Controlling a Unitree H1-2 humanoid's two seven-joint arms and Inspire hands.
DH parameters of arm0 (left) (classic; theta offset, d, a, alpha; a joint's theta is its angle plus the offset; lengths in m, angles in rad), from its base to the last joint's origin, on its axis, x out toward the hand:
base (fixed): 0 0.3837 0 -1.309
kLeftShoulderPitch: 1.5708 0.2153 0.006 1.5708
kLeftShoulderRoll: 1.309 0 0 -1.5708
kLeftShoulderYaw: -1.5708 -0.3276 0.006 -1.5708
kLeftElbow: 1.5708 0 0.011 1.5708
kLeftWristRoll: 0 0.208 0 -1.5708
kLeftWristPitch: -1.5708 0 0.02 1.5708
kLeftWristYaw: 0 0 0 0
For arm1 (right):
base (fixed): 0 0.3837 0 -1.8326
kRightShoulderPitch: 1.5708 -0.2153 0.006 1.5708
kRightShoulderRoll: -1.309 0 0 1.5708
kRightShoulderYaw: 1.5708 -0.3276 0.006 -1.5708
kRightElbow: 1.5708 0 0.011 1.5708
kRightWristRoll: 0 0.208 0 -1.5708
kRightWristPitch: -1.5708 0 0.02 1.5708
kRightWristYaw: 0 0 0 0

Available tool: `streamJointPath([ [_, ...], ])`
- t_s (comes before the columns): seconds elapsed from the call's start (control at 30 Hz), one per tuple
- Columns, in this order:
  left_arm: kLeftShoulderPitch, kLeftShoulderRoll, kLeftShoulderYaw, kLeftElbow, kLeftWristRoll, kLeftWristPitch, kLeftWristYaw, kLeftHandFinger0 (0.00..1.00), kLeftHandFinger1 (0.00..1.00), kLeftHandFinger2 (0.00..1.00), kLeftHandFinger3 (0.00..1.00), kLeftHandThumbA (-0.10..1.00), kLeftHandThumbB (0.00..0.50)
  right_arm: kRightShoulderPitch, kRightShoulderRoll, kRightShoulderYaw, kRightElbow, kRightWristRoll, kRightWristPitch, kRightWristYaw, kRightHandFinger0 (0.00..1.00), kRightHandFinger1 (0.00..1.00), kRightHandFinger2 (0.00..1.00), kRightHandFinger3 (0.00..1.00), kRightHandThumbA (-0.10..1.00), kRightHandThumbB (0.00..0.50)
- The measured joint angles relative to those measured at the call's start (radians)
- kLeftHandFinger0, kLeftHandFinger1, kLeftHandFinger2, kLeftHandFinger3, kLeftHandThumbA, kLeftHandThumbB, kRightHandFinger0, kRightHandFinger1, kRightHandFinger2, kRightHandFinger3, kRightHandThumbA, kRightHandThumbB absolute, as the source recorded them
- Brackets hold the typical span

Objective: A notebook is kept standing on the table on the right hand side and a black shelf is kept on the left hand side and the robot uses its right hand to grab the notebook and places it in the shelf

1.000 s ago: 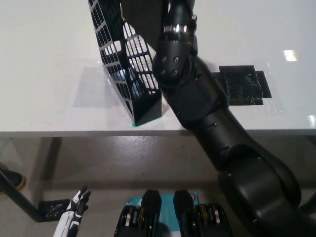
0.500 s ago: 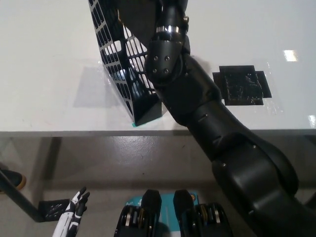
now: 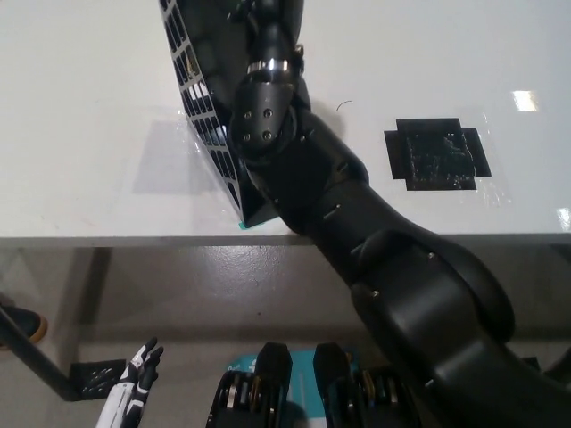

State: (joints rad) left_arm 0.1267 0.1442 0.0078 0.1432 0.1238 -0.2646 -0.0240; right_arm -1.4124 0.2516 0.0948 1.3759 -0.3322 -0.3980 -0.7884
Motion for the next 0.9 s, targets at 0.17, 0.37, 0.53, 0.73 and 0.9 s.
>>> streamJointPath([
  [0.17, -0.001, 0.0, 0.0, 0.0, 0.0, 0.0, 0.0, 1.0, 1.0, 1.0, 1.0, 1.0, 0.177, 0.01, -0.001, -0.006, 0.024, 0.025, 0.016, 0.102, 1.0, 1.0, 1.0, 1.0, 1.0, 0.331],
  [0.37, -0.006, 0.0, 0.001, 0.0, -0.003, 0.0, -0.001, 1.0, 1.0, 1.0, 1.0, 1.0, 0.184, 0.011, -0.006, -0.004, 0.027, 0.049, 0.026, 0.201, 1.0, 1.0, 1.0, 1.0, 1.0, 0.347],
  [0.53, -0.007, 0.001, 0.001, 0.001, -0.006, 0.0, -0.001, 1.0, 1.0, 1.0, 1.0, 1.0, 0.195, 0.011, -0.013, 0.006, 0.026, 0.055, 0.027, 0.241, 1.0, 1.0, 1.0, 1.0, 1.0, 0.329],
  [0.73, -0.007, 0.001, 0.0, 0.001, -0.006, -0.001, 0.0, 1.0, 1.0, 1.0, 1.0, 1.0, 0.18, 0.011, -0.033, 0.02, -0.001, 0.056, 0.023, 0.266, 1.0, 1.0, 1.0, 1.0, 1.0, 0.313],
  [0.9, -0.006, 0.001, 0.001, 0.001, -0.004, 0.001, 0.0, 1.0, 1.0, 1.0, 1.0, 1.0, 0.176, 0.014, -0.089, 0.024, -0.168, 0.053, 0.018, 0.285, 1.0, 1.0, 1.0, 1.0, 1.0, 0.303],
])
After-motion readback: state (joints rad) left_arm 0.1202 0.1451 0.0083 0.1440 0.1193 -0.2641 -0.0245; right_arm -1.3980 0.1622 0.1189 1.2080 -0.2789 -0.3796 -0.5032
